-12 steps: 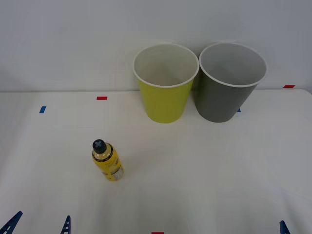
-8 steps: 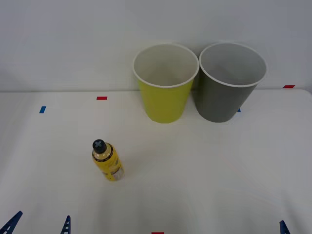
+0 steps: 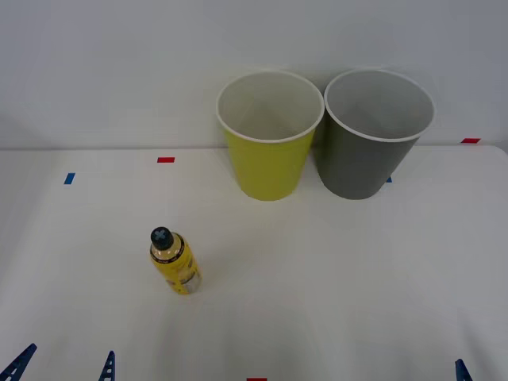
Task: Put cans in the gray bin and PET bottles in the light green bin.
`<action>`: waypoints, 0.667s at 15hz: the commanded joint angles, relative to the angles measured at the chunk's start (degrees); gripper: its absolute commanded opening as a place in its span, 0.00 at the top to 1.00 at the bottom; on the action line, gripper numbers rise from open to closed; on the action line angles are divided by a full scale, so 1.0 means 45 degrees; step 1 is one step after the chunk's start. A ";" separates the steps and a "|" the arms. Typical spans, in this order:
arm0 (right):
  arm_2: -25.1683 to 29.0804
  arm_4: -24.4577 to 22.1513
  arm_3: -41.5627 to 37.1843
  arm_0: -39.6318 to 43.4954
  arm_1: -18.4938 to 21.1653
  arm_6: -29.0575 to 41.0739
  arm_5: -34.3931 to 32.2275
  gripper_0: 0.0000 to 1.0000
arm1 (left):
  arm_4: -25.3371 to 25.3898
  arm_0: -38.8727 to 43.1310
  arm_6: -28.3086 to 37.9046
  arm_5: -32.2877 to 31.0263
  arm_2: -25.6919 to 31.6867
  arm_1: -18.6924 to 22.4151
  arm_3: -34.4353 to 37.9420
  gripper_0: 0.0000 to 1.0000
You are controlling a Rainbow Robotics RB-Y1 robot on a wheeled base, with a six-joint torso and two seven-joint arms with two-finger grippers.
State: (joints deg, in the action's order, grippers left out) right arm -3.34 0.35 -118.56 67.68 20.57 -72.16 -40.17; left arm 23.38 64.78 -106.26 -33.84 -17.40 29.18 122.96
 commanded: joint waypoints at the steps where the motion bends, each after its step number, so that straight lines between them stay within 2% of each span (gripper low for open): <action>1: 0.0000 0.0000 0.0000 0.0000 0.0000 0.0000 0.0000 0.00 | 0.0000 0.0000 0.0000 0.0000 0.0000 0.0000 0.0000 0.00; 10: 0.0000 0.0000 0.0000 0.0000 0.0000 0.0000 0.0000 0.00 | 0.0000 0.0000 0.0000 0.0000 0.0000 0.0000 0.0000 0.00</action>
State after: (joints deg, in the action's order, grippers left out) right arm -3.34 0.35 -118.56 67.68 20.57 -72.16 -40.17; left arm 23.38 64.78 -106.26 -33.84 -17.40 29.18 122.96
